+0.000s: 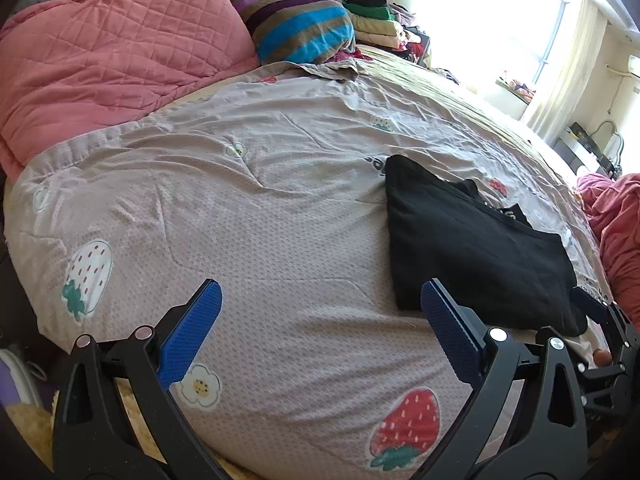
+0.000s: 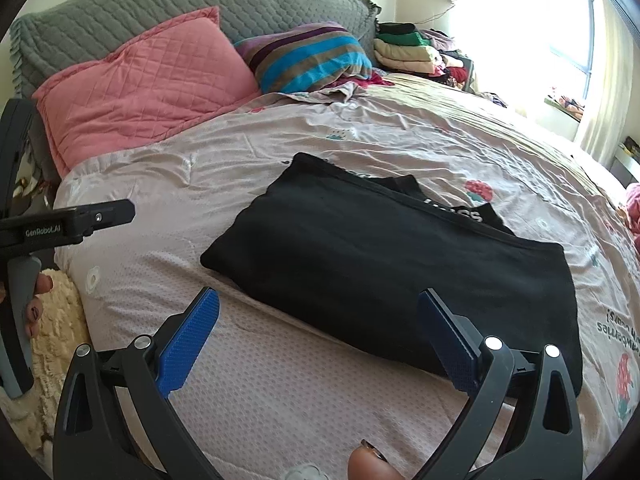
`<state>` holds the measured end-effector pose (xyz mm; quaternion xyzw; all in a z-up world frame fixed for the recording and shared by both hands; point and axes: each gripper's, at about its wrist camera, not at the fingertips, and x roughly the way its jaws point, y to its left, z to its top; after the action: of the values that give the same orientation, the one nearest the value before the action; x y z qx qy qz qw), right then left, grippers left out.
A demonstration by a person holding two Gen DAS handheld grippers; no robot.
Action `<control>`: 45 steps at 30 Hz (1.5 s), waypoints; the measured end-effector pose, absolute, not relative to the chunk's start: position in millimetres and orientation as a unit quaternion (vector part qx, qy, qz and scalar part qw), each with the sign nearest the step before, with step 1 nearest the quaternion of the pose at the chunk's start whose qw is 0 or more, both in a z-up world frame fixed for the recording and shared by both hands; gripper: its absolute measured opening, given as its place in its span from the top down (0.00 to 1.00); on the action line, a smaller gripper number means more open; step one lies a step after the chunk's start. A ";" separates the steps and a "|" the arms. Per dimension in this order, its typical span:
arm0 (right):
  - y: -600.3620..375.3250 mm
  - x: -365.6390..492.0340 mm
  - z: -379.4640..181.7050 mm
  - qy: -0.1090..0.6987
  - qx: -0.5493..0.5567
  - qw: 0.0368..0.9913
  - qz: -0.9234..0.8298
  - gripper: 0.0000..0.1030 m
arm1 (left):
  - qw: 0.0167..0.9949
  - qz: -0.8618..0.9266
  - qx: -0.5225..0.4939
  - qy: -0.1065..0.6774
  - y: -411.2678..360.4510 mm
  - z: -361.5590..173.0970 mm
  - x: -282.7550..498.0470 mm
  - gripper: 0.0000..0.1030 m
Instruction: Fold small clothes
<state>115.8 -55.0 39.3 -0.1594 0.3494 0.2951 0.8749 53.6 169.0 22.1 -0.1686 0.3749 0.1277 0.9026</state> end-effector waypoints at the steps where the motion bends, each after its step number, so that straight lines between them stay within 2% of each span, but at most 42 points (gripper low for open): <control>1: -52.6 116.5 38.4 0.350 -0.161 0.874 0.296 0.04 | 0.902 0.129 -0.169 0.376 170.6 21.4 54.8 0.09; 20: 1.5 136.5 2.8 0.350 -0.230 0.857 0.300 0.04 | 0.891 0.138 -0.163 0.401 202.0 8.2 106.1 0.09; 32: 29.5 144.9 -34.0 0.333 -0.329 0.842 0.269 0.04 | 0.884 0.124 -0.138 0.429 198.2 -4.0 153.6 0.09; 45: 50.9 167.5 -43.3 0.321 -0.350 0.840 0.263 0.04 | 0.869 0.103 -0.150 0.459 199.4 -18.8 197.7 0.09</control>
<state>167.5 50.9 -43.3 -0.3500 0.3206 0.2632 0.8399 197.7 199.4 -18.8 -0.1502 0.4594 0.1028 0.8694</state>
